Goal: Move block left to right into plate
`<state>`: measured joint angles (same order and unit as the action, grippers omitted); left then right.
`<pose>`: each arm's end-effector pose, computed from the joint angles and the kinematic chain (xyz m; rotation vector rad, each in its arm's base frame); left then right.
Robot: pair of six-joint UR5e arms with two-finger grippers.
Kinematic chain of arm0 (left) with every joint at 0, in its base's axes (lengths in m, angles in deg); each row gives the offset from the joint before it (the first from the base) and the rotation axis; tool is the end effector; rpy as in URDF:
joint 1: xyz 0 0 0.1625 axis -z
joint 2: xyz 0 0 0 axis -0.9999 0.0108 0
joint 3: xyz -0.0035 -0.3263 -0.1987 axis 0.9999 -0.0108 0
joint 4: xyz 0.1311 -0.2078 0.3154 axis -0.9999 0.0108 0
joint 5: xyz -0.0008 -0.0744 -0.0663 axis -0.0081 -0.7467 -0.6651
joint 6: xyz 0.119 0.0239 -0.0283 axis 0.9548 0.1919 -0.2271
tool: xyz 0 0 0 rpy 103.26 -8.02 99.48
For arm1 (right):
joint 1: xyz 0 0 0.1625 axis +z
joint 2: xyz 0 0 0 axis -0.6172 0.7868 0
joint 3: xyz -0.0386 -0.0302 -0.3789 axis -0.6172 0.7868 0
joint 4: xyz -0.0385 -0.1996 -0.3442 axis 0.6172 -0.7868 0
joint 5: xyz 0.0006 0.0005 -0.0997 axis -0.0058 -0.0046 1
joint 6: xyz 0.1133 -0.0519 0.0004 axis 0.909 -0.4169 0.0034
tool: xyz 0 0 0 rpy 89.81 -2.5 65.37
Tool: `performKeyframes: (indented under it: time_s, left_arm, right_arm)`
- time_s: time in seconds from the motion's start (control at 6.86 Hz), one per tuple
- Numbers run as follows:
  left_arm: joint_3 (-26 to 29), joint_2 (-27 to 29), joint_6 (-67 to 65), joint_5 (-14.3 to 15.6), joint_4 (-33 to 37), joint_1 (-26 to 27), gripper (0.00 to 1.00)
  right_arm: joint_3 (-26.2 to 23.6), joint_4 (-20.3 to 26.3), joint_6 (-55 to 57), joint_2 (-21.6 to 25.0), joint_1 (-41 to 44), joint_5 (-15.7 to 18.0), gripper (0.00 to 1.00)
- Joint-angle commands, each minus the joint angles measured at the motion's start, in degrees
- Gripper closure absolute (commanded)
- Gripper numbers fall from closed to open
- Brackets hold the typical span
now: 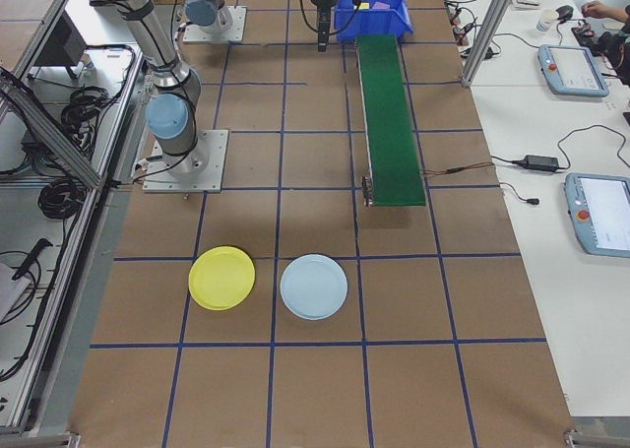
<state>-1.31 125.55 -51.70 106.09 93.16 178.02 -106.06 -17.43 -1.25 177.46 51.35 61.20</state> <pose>-0.1248 -0.5106 0.3978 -0.0577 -3.1138 0.0473 0.1324 -0.4405 0.4515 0.0390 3.1141 0.0434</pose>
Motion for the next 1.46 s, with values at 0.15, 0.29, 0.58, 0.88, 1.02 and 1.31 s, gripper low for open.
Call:
performKeyframes:
  time_s: [0.15,0.29,0.58,0.88,1.02,1.31]
  left_arm:
    - [0.3,0.1,-0.2,0.0,-0.6,-0.1,0.0]
    - [1.5,0.5,0.5,0.0,-1.0,-1.1,0.0]
    - [1.8,2.3,1.0,0.1,-6.3,-1.9,0.0]
    - [2.1,6.4,3.2,-0.1,-13.9,-3.3,0.0]
    - [2.1,9.2,4.5,-0.5,-16.3,-3.5,0.0]
    - [2.1,14.8,9.1,-0.5,-22.6,-4.6,0.0]
  right_arm:
    - [0.0,0.0,0.0,0.0,0.0,-0.1,0.0]
    - [0.0,0.0,0.0,0.0,0.0,-0.1,0.0]
    - [0.0,0.0,0.0,0.0,0.0,-0.1,0.0]
    - [0.0,0.0,0.0,0.0,0.0,-0.1,0.0]
    - [0.0,-0.1,0.0,0.0,0.0,-0.2,0.0]
    - [0.0,0.0,0.0,0.0,0.0,-0.1,0.0]
